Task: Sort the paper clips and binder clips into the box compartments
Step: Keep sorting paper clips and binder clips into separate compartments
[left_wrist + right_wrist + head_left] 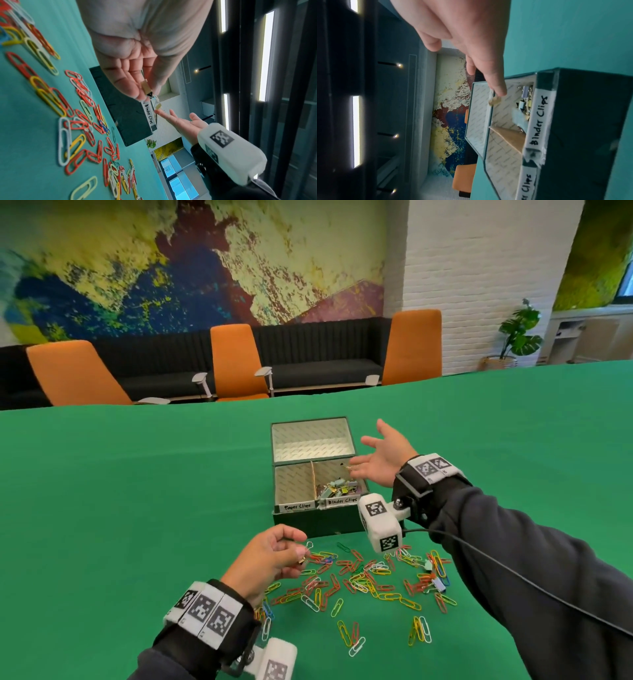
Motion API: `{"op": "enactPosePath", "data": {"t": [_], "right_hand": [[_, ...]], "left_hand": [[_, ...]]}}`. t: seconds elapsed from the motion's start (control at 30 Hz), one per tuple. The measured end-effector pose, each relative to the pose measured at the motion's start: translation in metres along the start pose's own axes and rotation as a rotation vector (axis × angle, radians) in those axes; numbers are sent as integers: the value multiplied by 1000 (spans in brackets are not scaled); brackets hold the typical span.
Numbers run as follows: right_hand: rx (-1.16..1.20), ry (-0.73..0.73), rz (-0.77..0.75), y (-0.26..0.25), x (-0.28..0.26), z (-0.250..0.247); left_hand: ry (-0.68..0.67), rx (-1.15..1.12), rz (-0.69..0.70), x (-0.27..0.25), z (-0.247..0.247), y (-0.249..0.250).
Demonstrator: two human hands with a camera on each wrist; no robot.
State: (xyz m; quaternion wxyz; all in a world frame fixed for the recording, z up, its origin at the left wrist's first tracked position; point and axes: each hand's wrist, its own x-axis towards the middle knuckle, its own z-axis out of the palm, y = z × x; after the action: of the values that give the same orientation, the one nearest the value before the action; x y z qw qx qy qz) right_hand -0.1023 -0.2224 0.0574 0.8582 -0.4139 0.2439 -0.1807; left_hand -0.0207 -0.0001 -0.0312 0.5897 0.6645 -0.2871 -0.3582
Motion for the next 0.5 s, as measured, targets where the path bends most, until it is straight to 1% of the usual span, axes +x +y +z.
{"op": "enactPosePath", "data": {"t": [0.1, 0.17, 0.23, 0.3, 0.37, 0.4, 0.47, 0.5], "right_hand": [[-4, -35, -23, 0, -6, -5], [-31, -31, -61, -1, -12, -12], [-82, -14, -108, -2, -17, -20], [-176, 2, -141, -2, -25, -28], [-375, 23, -151, -1, -35, -36], [-531, 34, -152, -1, -40, -40], [-952, 26, -127, -1, -52, -51], [-1183, -2, -81, 0, -57, -58]], "left_hand": [[14, 18, 13, 3, -2, 6], [21, 55, 34, 10, -1, 15], [37, 131, 72, 23, 4, 29], [73, 259, 137, 39, 13, 48], [128, 417, 222, 58, 25, 67], [161, 490, 256, 68, 31, 75], [213, 611, 275, 86, 41, 86], [228, 678, 270, 92, 45, 88]]}}
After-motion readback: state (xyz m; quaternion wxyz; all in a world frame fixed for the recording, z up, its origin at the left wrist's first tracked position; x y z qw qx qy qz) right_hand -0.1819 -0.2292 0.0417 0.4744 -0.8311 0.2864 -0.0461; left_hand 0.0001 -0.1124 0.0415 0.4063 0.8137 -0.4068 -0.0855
